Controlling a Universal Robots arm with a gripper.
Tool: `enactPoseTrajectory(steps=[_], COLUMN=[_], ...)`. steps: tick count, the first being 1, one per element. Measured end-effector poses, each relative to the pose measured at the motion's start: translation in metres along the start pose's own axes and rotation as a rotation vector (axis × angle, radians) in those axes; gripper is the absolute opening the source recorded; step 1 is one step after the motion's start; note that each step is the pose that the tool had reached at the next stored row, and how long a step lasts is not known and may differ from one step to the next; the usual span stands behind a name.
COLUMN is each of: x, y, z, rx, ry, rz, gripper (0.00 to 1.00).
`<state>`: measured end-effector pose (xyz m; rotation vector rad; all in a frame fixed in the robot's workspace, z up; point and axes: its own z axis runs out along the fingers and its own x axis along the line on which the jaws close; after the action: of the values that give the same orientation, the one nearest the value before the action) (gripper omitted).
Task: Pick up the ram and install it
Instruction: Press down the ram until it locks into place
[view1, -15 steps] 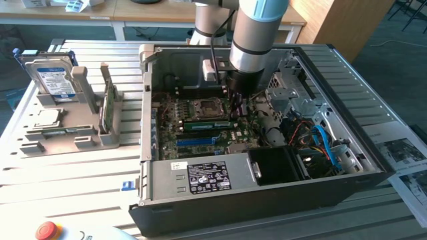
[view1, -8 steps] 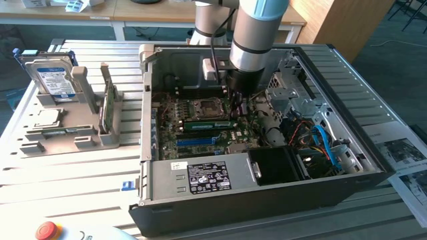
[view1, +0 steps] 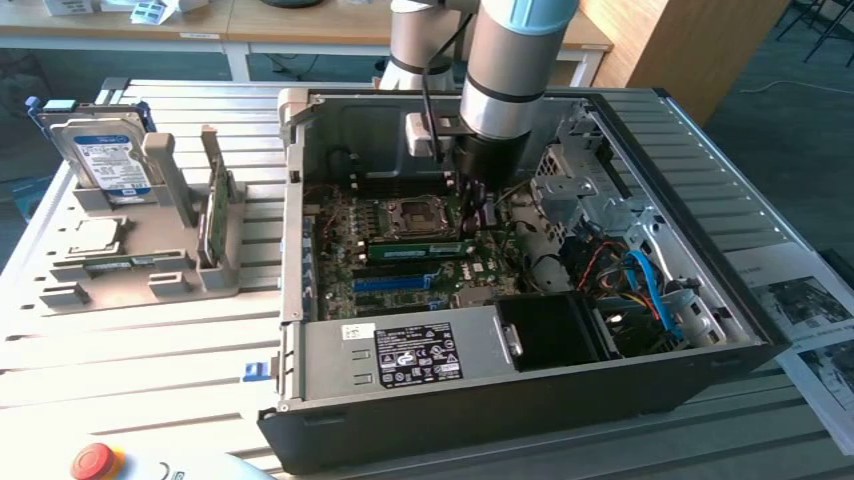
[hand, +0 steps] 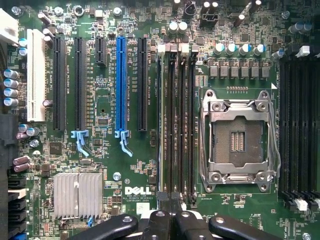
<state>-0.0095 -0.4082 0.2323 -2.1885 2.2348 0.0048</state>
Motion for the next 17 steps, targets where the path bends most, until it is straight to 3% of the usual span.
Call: enactPoseTrajectory(steps=[17], x=[-0.0007], y=[0.0056], z=[-0.0001], rx=[-0.0001], ry=[0.0002], rz=[0.000], gripper=[0.10])
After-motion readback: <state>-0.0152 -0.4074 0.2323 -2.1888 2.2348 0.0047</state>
